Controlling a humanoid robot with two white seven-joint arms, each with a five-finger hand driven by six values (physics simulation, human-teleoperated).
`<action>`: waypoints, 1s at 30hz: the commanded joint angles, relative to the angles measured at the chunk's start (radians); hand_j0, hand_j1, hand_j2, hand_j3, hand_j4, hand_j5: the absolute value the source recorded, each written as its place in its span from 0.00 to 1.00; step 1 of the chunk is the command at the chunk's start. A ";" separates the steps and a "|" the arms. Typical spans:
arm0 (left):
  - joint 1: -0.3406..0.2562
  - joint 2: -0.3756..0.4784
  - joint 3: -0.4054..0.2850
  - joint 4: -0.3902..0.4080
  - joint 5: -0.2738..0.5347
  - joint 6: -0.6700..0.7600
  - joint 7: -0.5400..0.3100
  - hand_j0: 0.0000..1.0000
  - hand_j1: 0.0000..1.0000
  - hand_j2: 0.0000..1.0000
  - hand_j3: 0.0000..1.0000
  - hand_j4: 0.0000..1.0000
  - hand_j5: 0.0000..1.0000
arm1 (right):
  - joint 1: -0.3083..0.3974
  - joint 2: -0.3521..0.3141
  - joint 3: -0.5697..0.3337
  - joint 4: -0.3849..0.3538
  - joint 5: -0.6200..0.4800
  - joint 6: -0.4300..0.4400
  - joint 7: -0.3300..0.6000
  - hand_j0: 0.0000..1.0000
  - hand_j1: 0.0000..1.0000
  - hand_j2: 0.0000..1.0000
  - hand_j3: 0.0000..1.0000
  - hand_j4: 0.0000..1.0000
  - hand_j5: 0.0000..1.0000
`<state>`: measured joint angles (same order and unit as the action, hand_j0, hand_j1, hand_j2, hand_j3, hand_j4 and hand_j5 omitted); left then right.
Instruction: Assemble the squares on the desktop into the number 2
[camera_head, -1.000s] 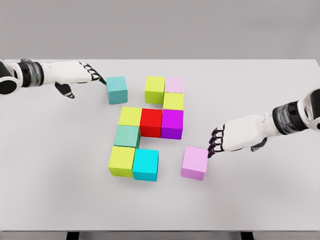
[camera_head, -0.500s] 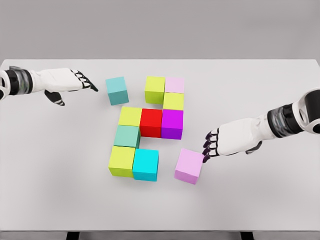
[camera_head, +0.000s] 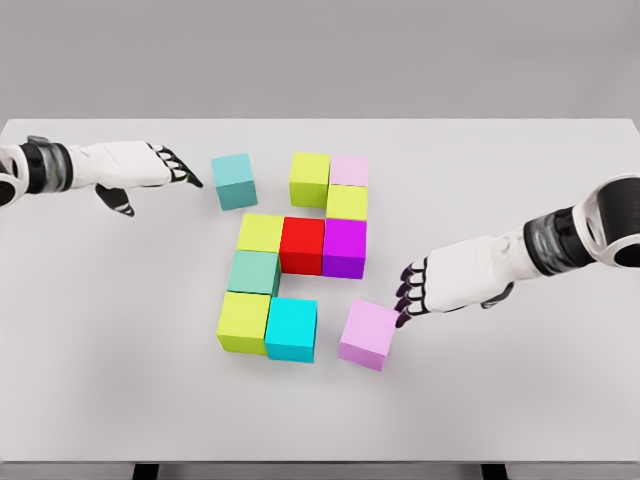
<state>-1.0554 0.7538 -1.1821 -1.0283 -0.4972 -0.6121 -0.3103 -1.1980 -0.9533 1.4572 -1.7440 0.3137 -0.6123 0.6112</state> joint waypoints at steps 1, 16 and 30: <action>0.000 -0.017 0.006 0.016 0.003 0.001 0.000 0.96 0.96 0.96 0.96 0.96 0.96 | -0.002 0.011 -0.001 0.000 -0.004 0.001 0.000 0.98 0.98 0.98 0.98 0.98 0.98; -0.005 -0.079 0.007 0.060 -0.001 0.001 -0.009 0.97 0.97 0.97 0.97 0.97 0.97 | 0.000 0.036 -0.006 0.001 -0.008 0.001 0.000 0.98 0.98 0.98 0.98 0.98 0.98; -0.026 -0.120 0.010 0.129 -0.003 0.001 -0.009 0.99 0.99 0.99 0.99 0.99 0.99 | 0.000 0.036 -0.011 0.011 -0.013 0.001 0.000 0.98 0.98 0.98 0.98 0.98 0.98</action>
<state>-1.0830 0.6414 -1.1740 -0.9142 -0.5039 -0.6122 -0.3195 -1.1980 -0.9184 1.4474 -1.7336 0.3047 -0.6129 0.6111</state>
